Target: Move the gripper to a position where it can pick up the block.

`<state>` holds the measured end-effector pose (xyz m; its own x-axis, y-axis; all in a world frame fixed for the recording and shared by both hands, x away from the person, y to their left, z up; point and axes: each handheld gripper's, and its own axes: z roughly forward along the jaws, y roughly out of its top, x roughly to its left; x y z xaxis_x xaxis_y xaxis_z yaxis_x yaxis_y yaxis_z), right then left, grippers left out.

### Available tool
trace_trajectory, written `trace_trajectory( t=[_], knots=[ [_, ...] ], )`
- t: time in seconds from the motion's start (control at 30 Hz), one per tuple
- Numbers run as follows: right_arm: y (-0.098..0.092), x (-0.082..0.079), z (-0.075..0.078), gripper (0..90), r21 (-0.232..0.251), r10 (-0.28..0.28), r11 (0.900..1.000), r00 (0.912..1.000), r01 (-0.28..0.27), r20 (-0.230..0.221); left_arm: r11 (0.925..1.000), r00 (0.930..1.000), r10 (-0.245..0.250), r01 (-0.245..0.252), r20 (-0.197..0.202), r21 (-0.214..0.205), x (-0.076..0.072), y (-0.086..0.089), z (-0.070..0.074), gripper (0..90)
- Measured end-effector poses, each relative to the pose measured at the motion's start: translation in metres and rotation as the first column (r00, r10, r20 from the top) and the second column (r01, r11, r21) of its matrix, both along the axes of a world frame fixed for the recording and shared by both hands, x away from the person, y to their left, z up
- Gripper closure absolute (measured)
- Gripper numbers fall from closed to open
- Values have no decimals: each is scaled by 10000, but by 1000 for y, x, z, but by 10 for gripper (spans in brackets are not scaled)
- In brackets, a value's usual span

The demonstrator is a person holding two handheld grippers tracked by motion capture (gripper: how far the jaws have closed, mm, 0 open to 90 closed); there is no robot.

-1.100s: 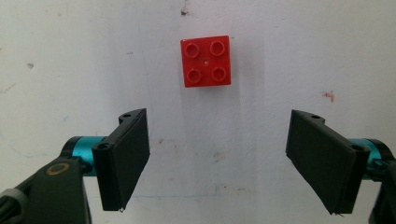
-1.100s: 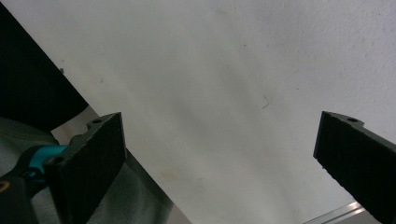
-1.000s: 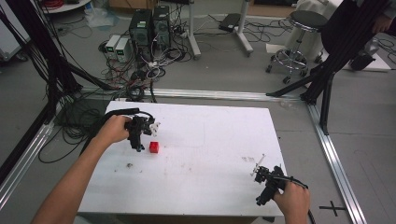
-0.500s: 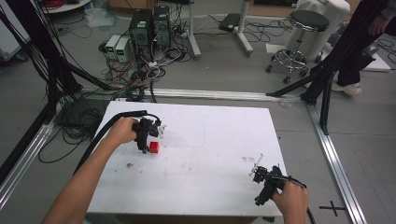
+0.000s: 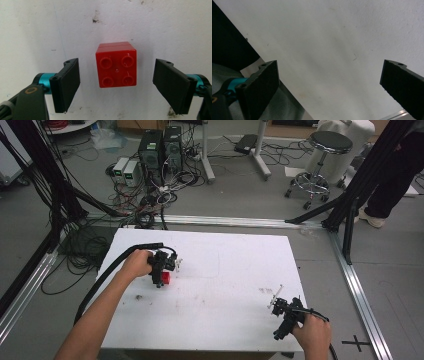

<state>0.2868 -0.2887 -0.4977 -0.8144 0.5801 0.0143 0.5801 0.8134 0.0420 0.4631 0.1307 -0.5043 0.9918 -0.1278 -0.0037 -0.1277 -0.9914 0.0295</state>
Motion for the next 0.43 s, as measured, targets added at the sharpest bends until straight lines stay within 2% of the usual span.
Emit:
trace_trajectory(
  t=[0.43],
  knots=[
    [0,0,0,16,11,-27,10000,10000,27,6,10000,10000,55,-55,-5,-24,0,0,0,221]
  ],
)
